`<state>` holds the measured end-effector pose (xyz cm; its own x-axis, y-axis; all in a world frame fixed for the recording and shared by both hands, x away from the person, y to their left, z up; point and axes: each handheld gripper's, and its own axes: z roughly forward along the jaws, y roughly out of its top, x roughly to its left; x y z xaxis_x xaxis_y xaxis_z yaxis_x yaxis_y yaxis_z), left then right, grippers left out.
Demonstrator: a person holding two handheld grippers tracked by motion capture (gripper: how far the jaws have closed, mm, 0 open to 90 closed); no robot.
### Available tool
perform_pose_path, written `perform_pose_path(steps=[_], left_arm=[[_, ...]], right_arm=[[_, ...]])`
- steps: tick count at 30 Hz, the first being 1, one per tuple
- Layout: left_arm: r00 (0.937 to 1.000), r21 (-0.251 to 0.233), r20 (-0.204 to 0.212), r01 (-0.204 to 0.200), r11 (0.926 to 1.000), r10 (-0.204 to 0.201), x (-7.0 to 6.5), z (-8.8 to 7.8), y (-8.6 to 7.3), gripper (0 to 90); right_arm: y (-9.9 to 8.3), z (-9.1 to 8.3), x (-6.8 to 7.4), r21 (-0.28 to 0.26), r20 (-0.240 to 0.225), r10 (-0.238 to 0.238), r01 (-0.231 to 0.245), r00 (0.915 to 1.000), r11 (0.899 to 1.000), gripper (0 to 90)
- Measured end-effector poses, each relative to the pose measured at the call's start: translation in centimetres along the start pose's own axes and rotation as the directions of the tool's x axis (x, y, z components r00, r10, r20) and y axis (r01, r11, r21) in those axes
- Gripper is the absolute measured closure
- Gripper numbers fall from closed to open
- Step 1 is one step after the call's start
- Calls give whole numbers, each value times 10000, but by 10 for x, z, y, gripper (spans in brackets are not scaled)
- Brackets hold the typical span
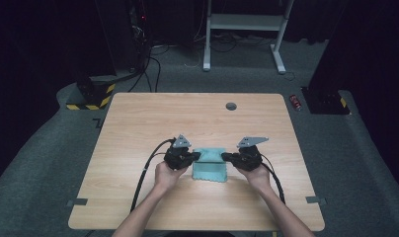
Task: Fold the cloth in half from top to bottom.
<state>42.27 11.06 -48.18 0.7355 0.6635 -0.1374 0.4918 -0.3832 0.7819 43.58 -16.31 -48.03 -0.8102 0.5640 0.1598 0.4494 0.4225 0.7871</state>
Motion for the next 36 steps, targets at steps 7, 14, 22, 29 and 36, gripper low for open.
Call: perform_pose_path(steps=[7,14,22,29,36], left_arm=[[9991,313,-165,-390,9987,395,-5,0,-5,884],[9995,421,-83,-301,9987,305,-6,1,-12,883],[9995,527,-26,-305,9981,307,-8,0,-18,881],[9996,620,86,-273,9977,268,-10,1,-23,879],[9996,713,202,-219,9972,205,-12,3,-30,878]], right_arm=[[-4,3,5,142,-39,-134,135,9999,9998,874],[-8,6,9,377,-70,-353,355,9994,9987,874],[-14,9,14,538,-237,-430,442,9988,9976,872],[-20,11,13,660,-273,-319,336,9991,9973,872],[-26,11,13,773,-345,-247,273,9991,9966,871]])
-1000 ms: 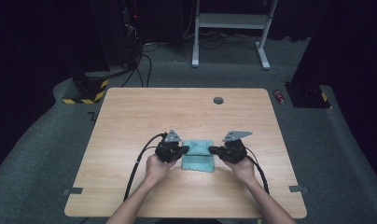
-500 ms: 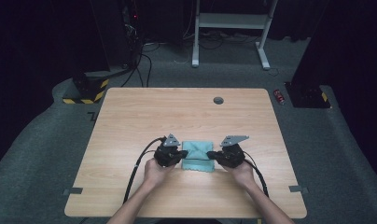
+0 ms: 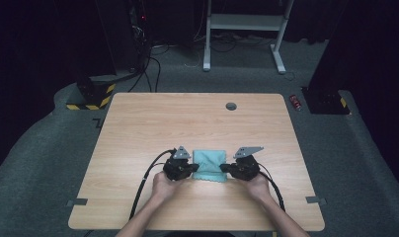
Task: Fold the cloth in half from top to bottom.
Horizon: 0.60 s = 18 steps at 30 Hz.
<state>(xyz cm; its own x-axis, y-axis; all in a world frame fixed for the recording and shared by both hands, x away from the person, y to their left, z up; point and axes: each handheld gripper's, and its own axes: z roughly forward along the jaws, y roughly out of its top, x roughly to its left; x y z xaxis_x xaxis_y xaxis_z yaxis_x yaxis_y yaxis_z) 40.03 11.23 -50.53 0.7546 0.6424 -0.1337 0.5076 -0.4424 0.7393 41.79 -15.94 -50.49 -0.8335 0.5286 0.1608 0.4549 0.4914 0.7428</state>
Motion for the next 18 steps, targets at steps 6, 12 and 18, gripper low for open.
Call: perform_pose_path(steps=[6,12,18], left_arm=[[10000,137,-24,-95,9999,96,-1,1,-3,877],[9999,73,39,152,9999,-152,-1,-1,-6,818],[9977,-1080,338,621,9922,-588,2,-18,-1,698]], right_arm=[[-5,2,0,109,-57,75,-74,10000,9999,869],[-6,4,-1,299,-213,114,-108,9997,9995,797],[-1,-8,-6,-430,-75,595,-597,9982,9973,714]])
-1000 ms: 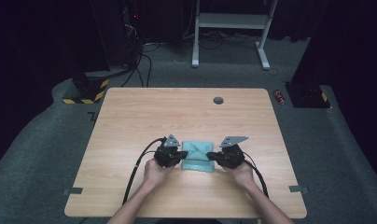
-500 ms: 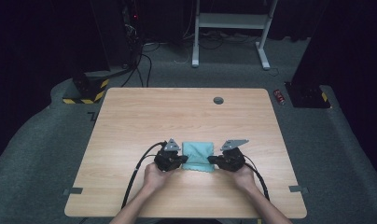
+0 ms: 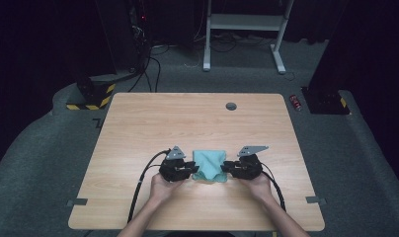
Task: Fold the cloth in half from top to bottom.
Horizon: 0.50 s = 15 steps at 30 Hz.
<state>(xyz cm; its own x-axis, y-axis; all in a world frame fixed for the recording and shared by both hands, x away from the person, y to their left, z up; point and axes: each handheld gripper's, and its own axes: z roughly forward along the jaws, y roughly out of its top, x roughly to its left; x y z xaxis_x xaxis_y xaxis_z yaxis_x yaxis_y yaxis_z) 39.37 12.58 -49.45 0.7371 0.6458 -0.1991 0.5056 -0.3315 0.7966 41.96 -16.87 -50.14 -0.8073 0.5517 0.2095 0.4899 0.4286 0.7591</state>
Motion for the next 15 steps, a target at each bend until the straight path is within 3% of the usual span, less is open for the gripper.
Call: perform_pose_path(steps=[3,6,11,15], left_arm=[[9995,75,-300,-37,10000,39,0,2,5,666],[9987,365,-515,-26,9993,45,-2,11,7,644],[9988,1226,-426,-180,9923,234,-8,27,3,587],[9974,1600,-477,-460,9860,543,-12,26,-2,572]], right_arm=[[5,-3,-2,-280,259,70,-63,9996,9996,732],[9,1,-1,-232,451,49,-39,9990,9997,745],[7,14,10,299,536,-471,455,9975,9985,743],[2,18,16,683,536,-868,831,9948,9942,726]])
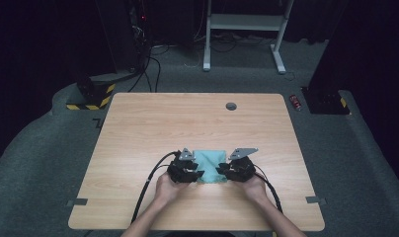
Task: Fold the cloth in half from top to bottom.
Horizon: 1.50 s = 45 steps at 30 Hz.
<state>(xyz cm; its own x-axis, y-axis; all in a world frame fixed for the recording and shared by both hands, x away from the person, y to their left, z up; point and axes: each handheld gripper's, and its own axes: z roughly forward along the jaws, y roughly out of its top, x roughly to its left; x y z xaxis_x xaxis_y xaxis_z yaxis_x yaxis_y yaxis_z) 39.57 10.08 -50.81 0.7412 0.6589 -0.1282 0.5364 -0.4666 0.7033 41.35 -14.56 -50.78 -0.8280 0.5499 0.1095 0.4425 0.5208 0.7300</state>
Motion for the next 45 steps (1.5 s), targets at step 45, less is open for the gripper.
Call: perform_pose_path(steps=[45], left_arm=[[9894,-617,-890,1097,9920,-1150,26,2,10,890]], right_arm=[[-12,2,2,82,179,-57,56,9998,10000,699]])
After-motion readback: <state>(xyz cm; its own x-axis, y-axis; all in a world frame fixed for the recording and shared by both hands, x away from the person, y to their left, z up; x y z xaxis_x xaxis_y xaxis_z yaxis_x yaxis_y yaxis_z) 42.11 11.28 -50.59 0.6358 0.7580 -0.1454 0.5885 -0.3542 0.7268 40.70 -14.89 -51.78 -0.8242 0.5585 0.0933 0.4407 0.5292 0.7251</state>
